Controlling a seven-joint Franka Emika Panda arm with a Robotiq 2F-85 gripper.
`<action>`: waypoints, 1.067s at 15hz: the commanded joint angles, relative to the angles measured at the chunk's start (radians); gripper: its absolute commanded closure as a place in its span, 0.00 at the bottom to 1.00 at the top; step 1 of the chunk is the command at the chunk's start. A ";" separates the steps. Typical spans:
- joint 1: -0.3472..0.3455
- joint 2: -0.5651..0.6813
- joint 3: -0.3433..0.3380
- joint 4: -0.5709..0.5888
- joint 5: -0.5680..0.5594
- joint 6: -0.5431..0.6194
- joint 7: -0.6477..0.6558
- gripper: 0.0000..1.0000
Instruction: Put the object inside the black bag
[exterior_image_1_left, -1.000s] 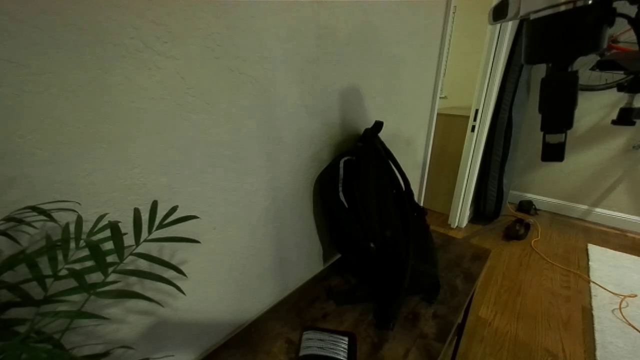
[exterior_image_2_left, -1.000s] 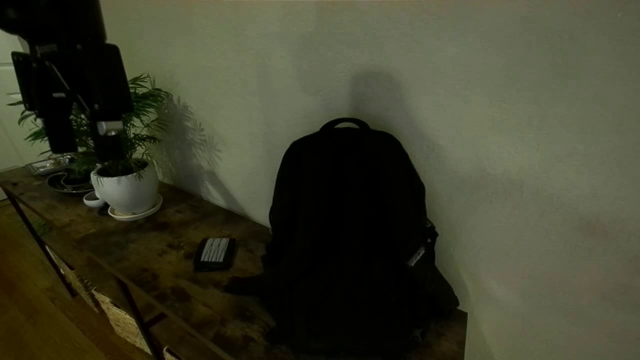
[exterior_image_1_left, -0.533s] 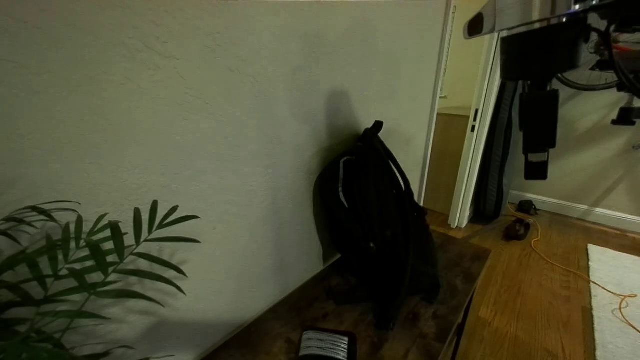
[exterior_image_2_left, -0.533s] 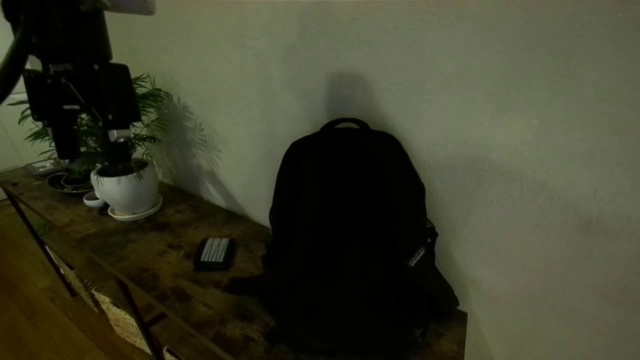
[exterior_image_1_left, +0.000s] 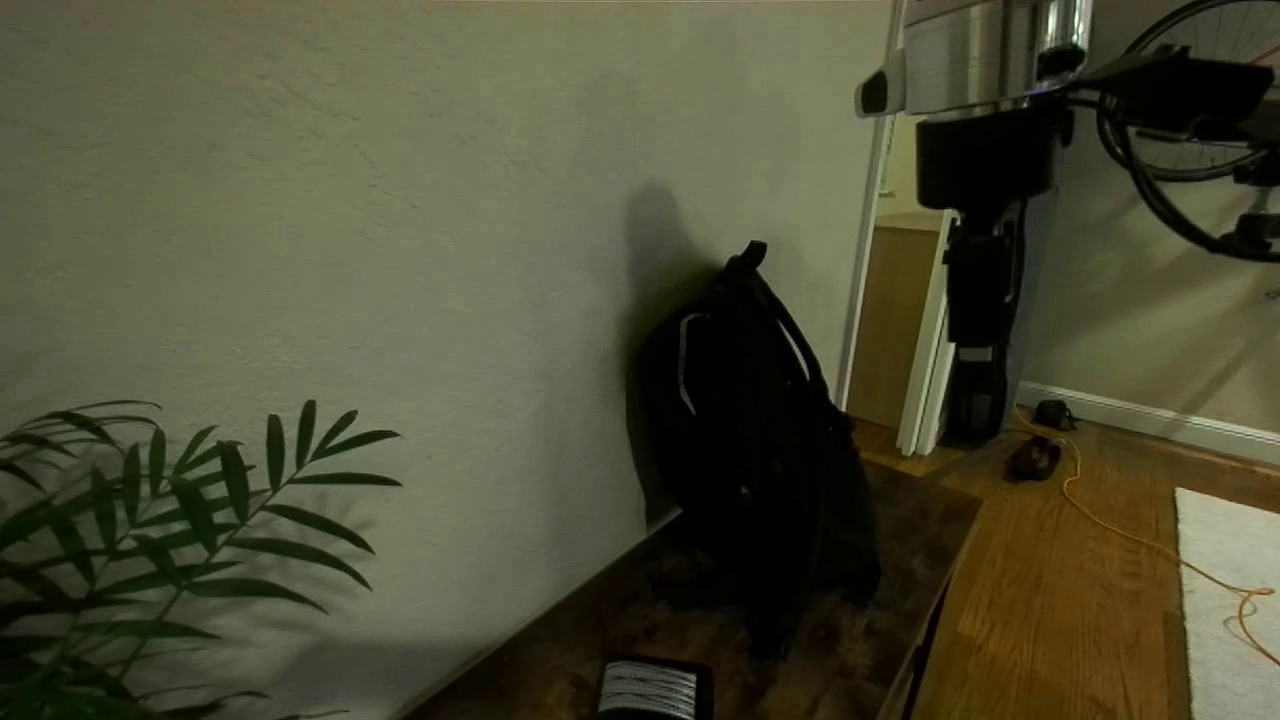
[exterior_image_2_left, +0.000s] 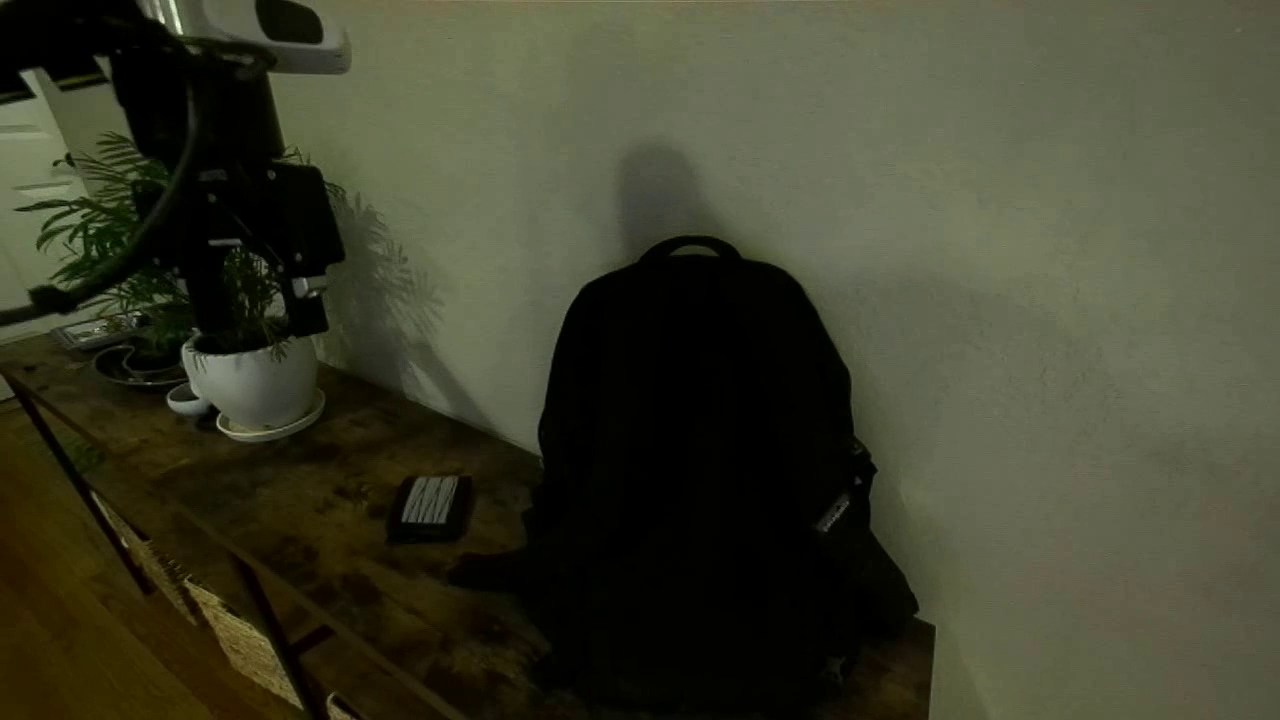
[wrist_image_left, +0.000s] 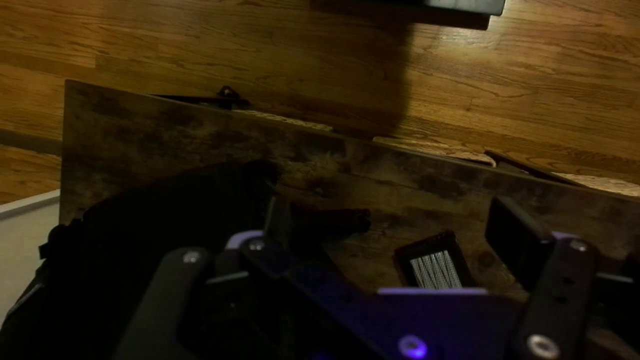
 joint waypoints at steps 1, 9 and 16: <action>0.015 0.014 -0.015 0.010 -0.003 -0.001 0.003 0.00; 0.015 0.040 -0.011 0.016 -0.018 0.014 0.026 0.00; 0.029 0.138 -0.010 0.052 -0.027 0.030 0.034 0.00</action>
